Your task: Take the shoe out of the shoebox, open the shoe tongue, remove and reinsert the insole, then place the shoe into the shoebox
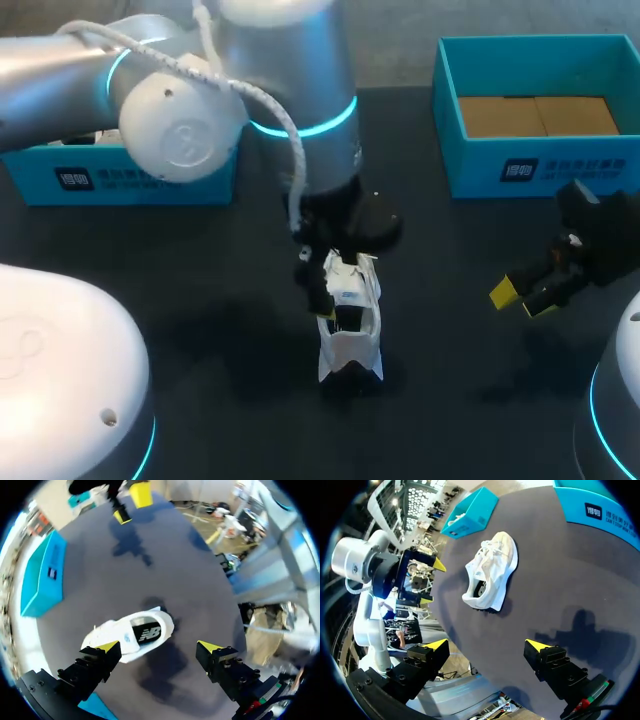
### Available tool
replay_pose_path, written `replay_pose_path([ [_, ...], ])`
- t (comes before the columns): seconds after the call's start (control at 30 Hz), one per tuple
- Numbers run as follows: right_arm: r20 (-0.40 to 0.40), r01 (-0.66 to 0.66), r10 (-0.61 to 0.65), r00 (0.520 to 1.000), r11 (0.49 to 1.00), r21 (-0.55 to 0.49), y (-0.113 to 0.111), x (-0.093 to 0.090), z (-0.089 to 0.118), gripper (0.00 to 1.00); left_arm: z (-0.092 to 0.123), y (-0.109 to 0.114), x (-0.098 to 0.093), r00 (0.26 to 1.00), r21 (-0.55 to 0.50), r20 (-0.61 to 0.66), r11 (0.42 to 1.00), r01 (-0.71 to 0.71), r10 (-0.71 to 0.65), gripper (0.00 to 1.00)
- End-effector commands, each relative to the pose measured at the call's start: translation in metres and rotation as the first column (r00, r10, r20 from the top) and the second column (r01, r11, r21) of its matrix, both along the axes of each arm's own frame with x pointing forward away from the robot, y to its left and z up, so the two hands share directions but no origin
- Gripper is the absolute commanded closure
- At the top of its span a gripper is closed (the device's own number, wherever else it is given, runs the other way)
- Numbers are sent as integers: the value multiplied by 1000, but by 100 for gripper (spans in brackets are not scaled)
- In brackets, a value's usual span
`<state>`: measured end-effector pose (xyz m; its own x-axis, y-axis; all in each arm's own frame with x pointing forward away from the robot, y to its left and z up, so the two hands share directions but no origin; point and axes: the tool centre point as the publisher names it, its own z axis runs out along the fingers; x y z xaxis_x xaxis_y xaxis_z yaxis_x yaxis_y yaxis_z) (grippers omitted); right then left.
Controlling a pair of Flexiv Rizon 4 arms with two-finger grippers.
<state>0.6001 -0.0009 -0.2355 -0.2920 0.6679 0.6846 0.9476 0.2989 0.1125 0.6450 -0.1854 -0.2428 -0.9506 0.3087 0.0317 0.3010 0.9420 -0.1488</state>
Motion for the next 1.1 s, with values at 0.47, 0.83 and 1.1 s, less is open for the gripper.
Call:
replay_pose_path([
  [0.47, 0, 1, -1, 1000, 1000, -3, 0, -1, 0, 0, -30, -24, -41, 936, 120, 81, 929, -350, 342, 0],
  [0.83, 0, 1, -1, 1000, 1000, -3, 0, -1, 0, 0, -57, -20, -34, 917, 136, 72, 907, -398, 392, 0],
  [1.1, 0, 1, -1, 1000, 1000, -3, 0, -1, 0, 0, -74, -17, -29, 925, 135, 17, 916, -378, 379, 0],
])
